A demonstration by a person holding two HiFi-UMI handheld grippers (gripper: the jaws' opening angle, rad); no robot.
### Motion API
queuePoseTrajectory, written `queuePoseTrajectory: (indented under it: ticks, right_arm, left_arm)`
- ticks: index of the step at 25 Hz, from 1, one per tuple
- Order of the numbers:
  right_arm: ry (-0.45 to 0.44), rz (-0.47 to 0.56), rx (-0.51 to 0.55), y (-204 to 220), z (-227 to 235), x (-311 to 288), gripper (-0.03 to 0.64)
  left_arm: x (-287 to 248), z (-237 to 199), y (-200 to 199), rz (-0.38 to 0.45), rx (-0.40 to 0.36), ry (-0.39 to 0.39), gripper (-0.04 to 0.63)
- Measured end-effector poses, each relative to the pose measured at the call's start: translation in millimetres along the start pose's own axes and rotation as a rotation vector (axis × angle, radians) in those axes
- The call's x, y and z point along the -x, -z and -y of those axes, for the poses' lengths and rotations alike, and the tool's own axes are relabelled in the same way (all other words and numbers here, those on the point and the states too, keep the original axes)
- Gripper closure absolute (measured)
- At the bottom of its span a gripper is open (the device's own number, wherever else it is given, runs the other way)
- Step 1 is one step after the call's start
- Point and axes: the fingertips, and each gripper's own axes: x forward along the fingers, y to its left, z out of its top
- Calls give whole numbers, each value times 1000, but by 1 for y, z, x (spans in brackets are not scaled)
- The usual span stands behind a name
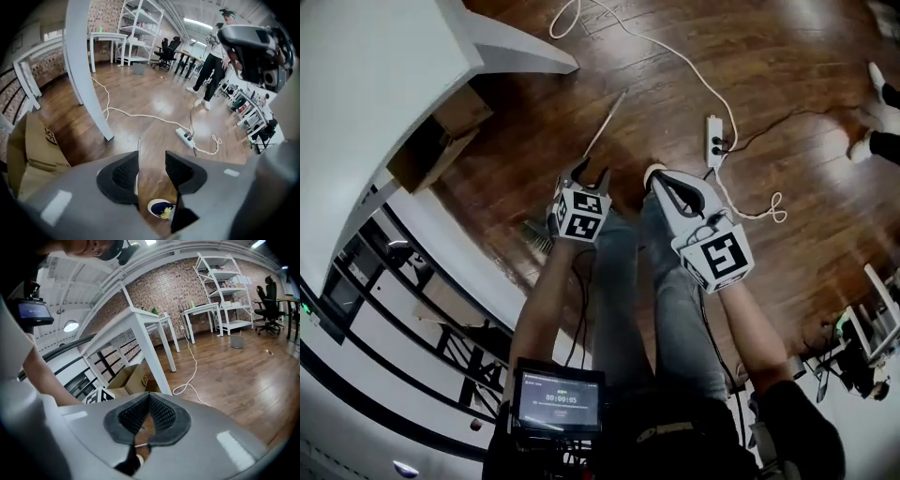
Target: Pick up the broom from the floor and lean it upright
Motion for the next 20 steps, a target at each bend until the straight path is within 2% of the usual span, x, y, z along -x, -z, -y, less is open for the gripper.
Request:
queuePoseTrajectory:
  ticks: [7,10,15,20]
  right_arm:
    - [22,-33,-28,114,58,-69,612]
    - [27,-51,-36,152,81,-86,612]
    - [38,-59,-42,181,111,-101,612]
    - [44,-55,-59,196,128,-106,612]
  left_arm:
    - [-154,-27,98,-107,-38,-52,400]
    - [-209,-39,124,-126,-70,-76,409]
    - [-266,-59,134,-146,-86,-97,419]
    - [-297,-58,147,-194,-115,-101,419]
